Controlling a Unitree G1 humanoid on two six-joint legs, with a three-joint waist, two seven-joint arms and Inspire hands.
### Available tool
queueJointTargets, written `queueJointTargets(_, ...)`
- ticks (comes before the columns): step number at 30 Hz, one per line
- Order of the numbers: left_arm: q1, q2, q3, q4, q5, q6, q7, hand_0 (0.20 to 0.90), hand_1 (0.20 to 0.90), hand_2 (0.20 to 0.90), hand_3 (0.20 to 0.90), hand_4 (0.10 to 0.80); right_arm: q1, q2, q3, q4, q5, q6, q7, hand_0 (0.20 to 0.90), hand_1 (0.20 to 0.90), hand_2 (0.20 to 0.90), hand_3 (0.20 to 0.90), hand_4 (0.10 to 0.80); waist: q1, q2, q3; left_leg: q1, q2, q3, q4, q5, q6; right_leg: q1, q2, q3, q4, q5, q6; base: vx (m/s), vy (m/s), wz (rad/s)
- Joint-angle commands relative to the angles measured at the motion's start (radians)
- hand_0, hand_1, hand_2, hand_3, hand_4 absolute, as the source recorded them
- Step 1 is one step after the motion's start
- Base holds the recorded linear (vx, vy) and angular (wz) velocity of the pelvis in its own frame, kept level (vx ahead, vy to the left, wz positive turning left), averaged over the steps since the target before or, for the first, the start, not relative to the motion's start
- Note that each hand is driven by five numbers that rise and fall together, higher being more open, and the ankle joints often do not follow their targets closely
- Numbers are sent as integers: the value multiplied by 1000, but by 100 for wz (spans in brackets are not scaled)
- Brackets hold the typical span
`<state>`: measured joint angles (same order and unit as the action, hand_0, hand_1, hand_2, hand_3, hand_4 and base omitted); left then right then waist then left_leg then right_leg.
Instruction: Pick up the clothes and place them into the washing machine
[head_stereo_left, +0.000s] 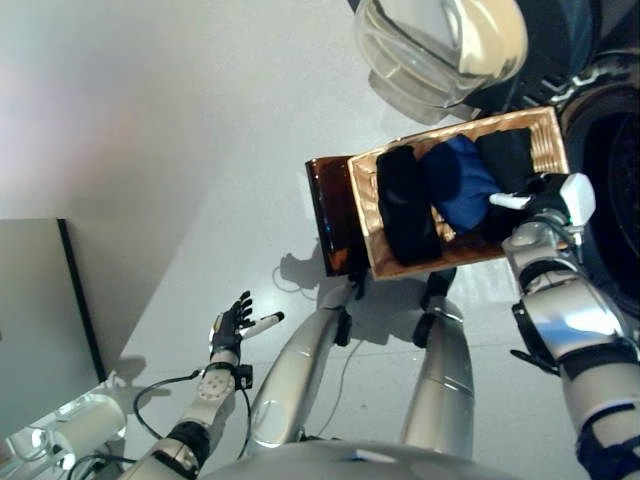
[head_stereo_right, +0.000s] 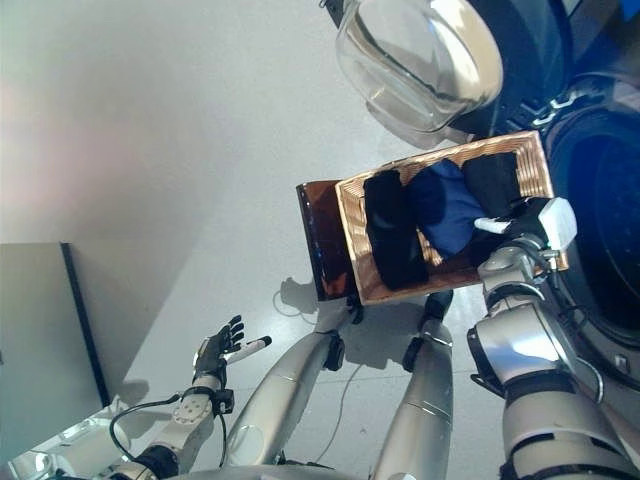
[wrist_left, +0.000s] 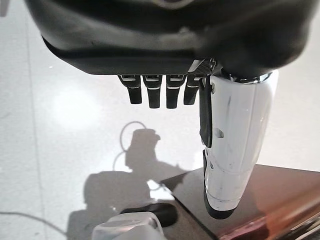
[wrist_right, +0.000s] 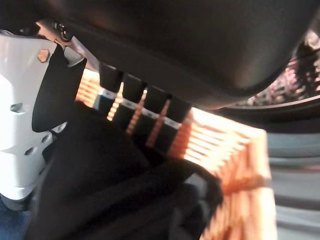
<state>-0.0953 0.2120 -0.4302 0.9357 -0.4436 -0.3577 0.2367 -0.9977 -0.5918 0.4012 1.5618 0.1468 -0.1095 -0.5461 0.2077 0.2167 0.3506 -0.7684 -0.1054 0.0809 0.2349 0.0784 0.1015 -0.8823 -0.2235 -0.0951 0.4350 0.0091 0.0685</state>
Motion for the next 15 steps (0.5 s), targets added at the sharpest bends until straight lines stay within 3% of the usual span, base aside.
queueJointTargets(1, 20, 47, 27, 39, -14, -31, 15, 900, 900, 900, 900, 800, -69, -38, 76, -33, -7, -28, -21, 200, 200, 200, 200, 300, 22, 36, -5, -56, -4, -48, 107, -90, -95, 92, -15, -8, 34, -66, -3, 20, 31, 0)
queueJointTargets(14, 9, 26, 60, 146, 5, -24, 12, 900, 900, 900, 900, 800, 53, 24, 23, -102, 19, -56, 11, 200, 200, 200, 200, 300, 22, 28, -26, 55, -5, -71, 32, -65, -106, 206, -7, -40, -31, -51, 4, 2, -6, 1)
queueJointTargets(15, 10, 23, 72, 160, 11, -21, 11, 900, 900, 900, 900, 800, 99, 30, -13, -135, 44, -75, 18, 200, 200, 200, 200, 300, 15, 13, -28, 86, -2, -79, 13, -57, -110, 246, -5, -53, -56, -43, 7, -6, -50, 12)
